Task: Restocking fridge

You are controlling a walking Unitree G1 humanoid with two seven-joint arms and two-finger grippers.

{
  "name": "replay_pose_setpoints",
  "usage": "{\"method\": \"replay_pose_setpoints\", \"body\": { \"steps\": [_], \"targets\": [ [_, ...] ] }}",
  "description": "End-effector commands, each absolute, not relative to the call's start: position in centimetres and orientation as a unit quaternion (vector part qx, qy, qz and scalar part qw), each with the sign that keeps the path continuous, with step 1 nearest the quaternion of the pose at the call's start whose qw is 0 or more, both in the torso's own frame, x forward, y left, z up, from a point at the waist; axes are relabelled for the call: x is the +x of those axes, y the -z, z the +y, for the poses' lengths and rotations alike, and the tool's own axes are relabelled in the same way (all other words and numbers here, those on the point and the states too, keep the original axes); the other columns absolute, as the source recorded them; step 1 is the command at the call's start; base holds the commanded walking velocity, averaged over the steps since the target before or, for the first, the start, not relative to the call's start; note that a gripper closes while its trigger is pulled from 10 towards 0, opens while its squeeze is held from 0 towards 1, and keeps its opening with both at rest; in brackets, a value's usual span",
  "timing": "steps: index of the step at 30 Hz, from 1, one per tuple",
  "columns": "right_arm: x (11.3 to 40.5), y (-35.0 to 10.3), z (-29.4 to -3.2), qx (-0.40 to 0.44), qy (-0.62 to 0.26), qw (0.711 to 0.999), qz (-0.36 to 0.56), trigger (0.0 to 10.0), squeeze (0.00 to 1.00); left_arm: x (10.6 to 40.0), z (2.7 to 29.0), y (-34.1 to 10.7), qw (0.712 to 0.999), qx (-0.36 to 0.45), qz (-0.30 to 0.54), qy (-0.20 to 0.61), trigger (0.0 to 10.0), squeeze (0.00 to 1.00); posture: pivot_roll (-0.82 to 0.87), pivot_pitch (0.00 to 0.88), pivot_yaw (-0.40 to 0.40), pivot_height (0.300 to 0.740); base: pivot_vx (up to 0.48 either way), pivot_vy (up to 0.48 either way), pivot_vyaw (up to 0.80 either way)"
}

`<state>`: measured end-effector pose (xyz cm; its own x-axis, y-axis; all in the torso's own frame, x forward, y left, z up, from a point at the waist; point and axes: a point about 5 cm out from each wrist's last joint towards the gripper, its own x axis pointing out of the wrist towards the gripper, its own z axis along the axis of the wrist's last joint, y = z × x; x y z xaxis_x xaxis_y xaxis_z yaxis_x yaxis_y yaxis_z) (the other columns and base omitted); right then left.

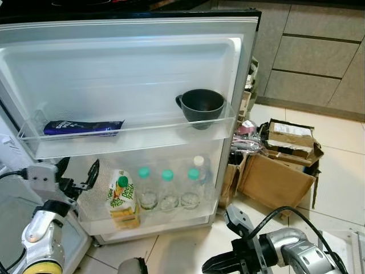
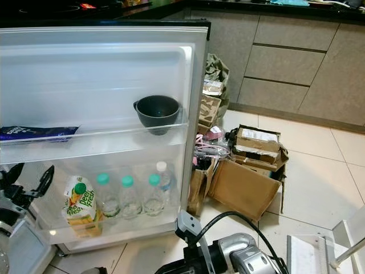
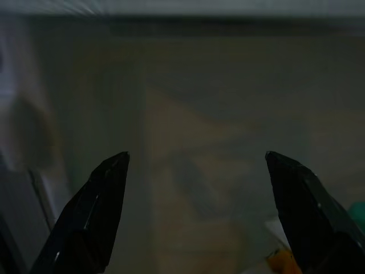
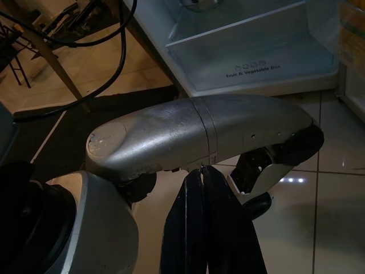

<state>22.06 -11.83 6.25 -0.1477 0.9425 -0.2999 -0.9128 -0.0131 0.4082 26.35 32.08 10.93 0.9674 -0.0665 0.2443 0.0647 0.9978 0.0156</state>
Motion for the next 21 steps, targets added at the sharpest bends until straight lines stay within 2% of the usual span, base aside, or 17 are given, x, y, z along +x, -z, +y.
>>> {"method": "replay_pose_setpoints", "body": {
  "steps": [1,7,9,14,18,21],
  "targets": [
    [22.1,-6.2,-11.9,0.026,-0.714,0.65,0.26,10.0,0.0,26.1,32.3,-10.8,0.992,-0.011,-0.123,0.033,10.0,0.0,-0.08,0.0,-0.018,0.47,0.0,0.0,0.0],
    [22.1,-6.2,-12.0,0.027,-0.714,0.65,0.26,10.0,0.0,24.8,33.5,-10.5,0.99,-0.056,-0.126,0.027,10.0,0.0,-0.08,0.0,-0.01,0.47,0.0,0.0,0.0],
    [22.0,-6.0,-11.9,0.028,-0.712,0.654,0.254,10.0,0.0,22.0,35.1,-8.6,0.985,-0.135,-0.104,0.034,10.0,0.0,-0.07,0.0,-0.006,0.47,0.0,0.0,0.0],
    [22.0,-6.0,-11.8,0.025,-0.713,0.658,0.241,10.0,0.0,19.3,36.3,-6.7,0.977,-0.193,-0.081,0.026,10.0,0.0,-0.07,0.0,-0.008,0.47,0.0,0.0,0.0],
    [22.0,-5.9,-11.5,0.024,-0.711,0.662,0.234,10.0,0.0,16.1,35.6,-4.1,0.958,-0.277,-0.049,0.057,10.0,0.0,-0.07,0.0,-0.008,0.47,0.0,0.0,0.0],
    [22.1,-5.8,-11.4,0.022,-0.707,0.669,0.228,10.0,0.0,14.8,34.7,-3.0,0.947,-0.31,-0.032,0.08,10.0,0.0,-0.06,0.0,-0.003,0.47,0.0,0.0,0.0]
  ]
}}
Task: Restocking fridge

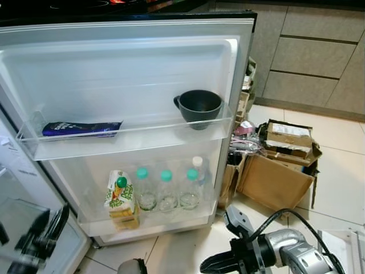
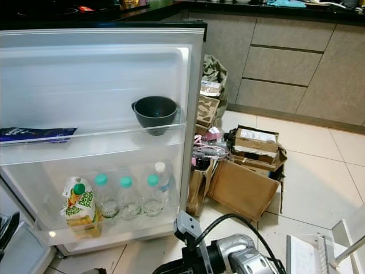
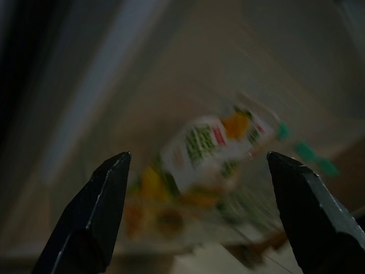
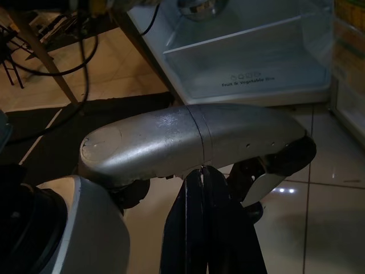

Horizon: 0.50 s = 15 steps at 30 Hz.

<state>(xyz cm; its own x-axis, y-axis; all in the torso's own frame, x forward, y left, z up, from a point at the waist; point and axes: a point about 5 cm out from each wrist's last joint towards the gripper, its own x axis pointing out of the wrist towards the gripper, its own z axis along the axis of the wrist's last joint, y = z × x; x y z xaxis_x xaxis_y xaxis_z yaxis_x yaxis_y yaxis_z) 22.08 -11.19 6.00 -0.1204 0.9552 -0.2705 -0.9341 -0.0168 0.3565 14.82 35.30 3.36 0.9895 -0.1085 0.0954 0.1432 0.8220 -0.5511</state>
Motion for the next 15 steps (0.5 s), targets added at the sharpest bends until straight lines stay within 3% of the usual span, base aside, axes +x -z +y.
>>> {"method": "replay_pose_setpoints", "body": {
  "steps": [1,9,10,15],
  "targets": [
    [22.1,-5.8,-11.4,0.022,-0.705,0.672,0.226,10.0,0.0,14.3,34.3,-2.6,0.942,-0.322,-0.024,0.089,10.0,0.0,-0.06,0.0,-0.003,0.47,0.0,0.0,0.0],
    [22.3,-6.1,-11.1,0.041,-0.701,0.68,0.21,10.0,0.0,12.5,32.3,0.8,0.93,-0.359,0.052,0.064,10.0,0.0,-0.06,0.0,-0.002,0.47,0.0,0.0,0.0],
    [22.5,-5.8,-11.1,0.047,-0.692,0.688,0.215,10.0,0.0,11.9,31.2,2.5,0.925,-0.367,0.09,0.035,10.0,0.0,-0.06,0.0,-0.002,0.47,0.0,0.0,0.0],
    [22.6,-5.9,-11.5,0.087,-0.688,0.687,0.218,10.0,0.0,11.2,30.0,4.1,0.917,-0.378,0.125,-0.005,10.0,0.0,-0.06,0.0,0.001,0.475,0.0,0.0,0.0]
  ]
}}
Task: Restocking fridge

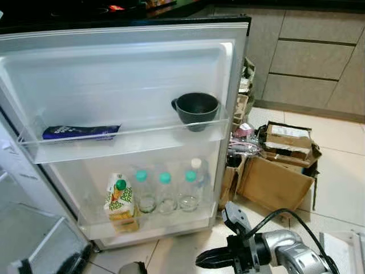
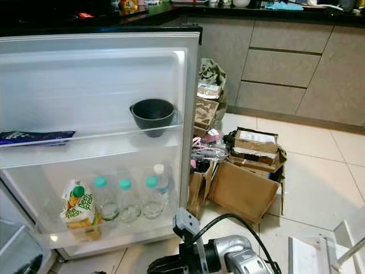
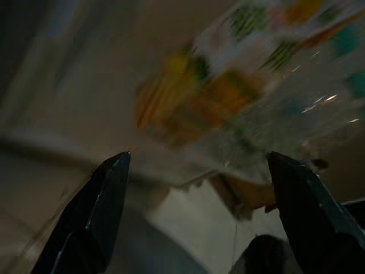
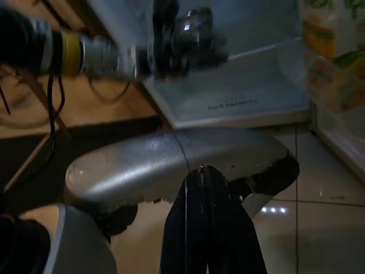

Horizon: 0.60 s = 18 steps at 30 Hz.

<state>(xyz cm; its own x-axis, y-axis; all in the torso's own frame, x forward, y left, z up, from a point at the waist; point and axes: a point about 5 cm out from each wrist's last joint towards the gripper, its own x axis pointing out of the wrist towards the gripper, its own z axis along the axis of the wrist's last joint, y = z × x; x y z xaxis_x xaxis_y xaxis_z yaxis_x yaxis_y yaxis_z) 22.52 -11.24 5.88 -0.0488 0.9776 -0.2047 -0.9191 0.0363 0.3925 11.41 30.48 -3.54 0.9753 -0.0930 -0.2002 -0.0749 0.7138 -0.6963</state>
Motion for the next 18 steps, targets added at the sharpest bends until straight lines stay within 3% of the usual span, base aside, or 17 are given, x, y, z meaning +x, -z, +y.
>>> {"method": "replay_pose_setpoints", "body": {
  "steps": [1,7,12,14,18],
  "targets": [
    [22.6,-6.0,-11.6,0.098,-0.687,0.686,0.217,10.0,0.0,11.0,29.5,4.5,0.914,-0.382,0.137,-0.009,10.0,0.0,-0.06,0.0,0.001,0.48,0.0,0.0,0.0],
    [22.8,-5.3,-13.2,0.121,-0.659,0.706,0.23,10.0,0.0,9.6,28.7,6.1,0.901,-0.386,0.188,-0.061,10.0,0.0,-0.06,0.0,0.001,0.5,0.0,0.0,0.0],
    [23.4,-3.8,-16.4,0.134,-0.584,0.759,0.255,10.0,0.0,8.9,28.7,6.7,0.897,-0.373,0.21,-0.107,10.0,0.0,-0.07,0.0,-0.006,0.524,0.0,0.0,0.0],
    [23.4,-3.8,-16.4,0.134,-0.584,0.759,0.255,10.0,0.0,8.9,28.7,6.7,0.897,-0.373,0.21,-0.107,10.0,0.0,-0.07,0.0,-0.006,0.524,0.0,0.0,0.0],
    [23.4,-2.7,-19.1,0.155,-0.523,0.793,0.273,10.0,0.0,8.8,28.9,6.8,0.896,-0.365,0.216,-0.129,10.0,0.0,-0.08,0.0,-0.01,0.539,0.0,0.0,0.0]
  ]
}}
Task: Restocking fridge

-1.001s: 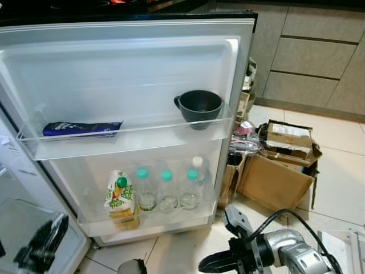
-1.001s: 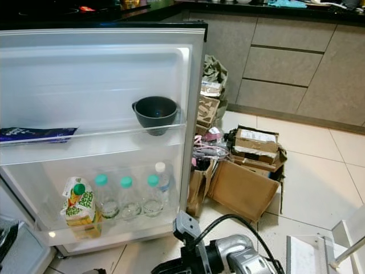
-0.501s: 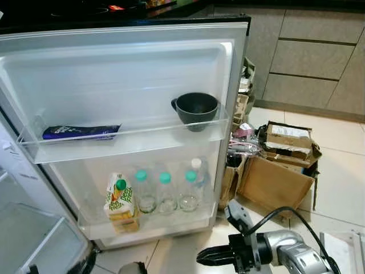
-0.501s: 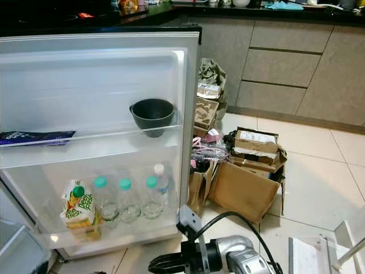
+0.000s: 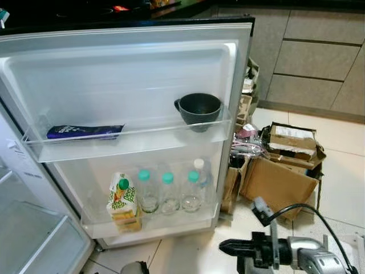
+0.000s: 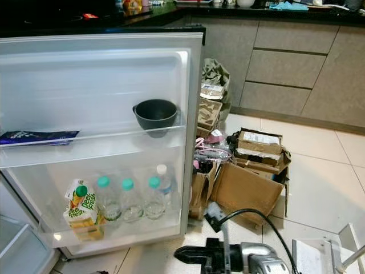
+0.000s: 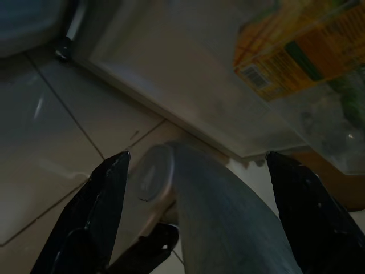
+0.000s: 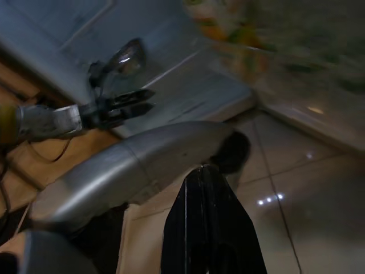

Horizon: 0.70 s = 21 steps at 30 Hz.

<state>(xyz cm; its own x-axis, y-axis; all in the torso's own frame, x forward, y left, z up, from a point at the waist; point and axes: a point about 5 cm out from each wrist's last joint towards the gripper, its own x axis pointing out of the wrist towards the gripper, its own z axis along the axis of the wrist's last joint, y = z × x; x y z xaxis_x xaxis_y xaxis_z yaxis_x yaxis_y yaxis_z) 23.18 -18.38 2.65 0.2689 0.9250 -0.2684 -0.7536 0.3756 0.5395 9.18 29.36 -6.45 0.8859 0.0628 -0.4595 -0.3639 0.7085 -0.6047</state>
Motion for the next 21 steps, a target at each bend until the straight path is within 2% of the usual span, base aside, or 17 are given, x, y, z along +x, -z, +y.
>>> {"method": "replay_pose_setpoints", "body": {
  "steps": [1,3,4,7,10,16,21],
  "targets": [
    [23.3,-2.4,-19.8,0.162,-0.504,0.802,0.277,10.0,0.0,8.7,29.0,6.9,0.896,-0.363,0.218,-0.134,10.0,0.0,-0.08,0.0,-0.01,0.544,0.0,0.0,0.0],
    [23.2,-1.8,-21.4,0.179,-0.456,0.825,0.282,10.0,0.0,8.5,29.2,7.0,0.894,-0.359,0.224,-0.148,10.0,0.0,-0.08,0.0,-0.01,0.554,0.0,0.0,0.0],
    [23.2,-1.8,-21.4,0.179,-0.456,0.825,0.282,10.0,0.0,8.5,29.2,7.0,0.894,-0.359,0.224,-0.148,10.0,0.0,-0.08,0.0,-0.01,0.554,0.0,0.0,0.0],
    [23.2,-0.9,-23.0,0.199,-0.388,0.854,0.284,10.0,0.0,8.4,29.3,7.1,0.891,-0.354,0.232,-0.162,10.0,0.0,-0.08,0.0,-0.009,0.568,0.0,0.0,0.0],
    [22.8,-0.2,-23.8,0.211,-0.343,0.869,0.289,10.0,0.0,8.4,29.1,7.2,0.89,-0.353,0.237,-0.165,10.0,0.0,-0.08,0.0,-0.009,0.578,0.0,0.0,0.0],
    [22.4,0.5,-24.4,0.217,-0.313,0.876,0.295,10.0,0.0,8.4,29.0,7.3,0.889,-0.353,0.239,-0.168,10.0,0.0,-0.08,0.0,-0.009,0.588,0.0,0.0,0.0],
    [21.2,2.5,-25.7,0.212,-0.199,0.899,0.327,10.0,0.0,8.3,28.7,7.6,0.884,-0.351,0.251,-0.177,10.0,0.0,-0.08,0.0,-0.013,0.608,0.0,0.0,0.0]
  ]
}}
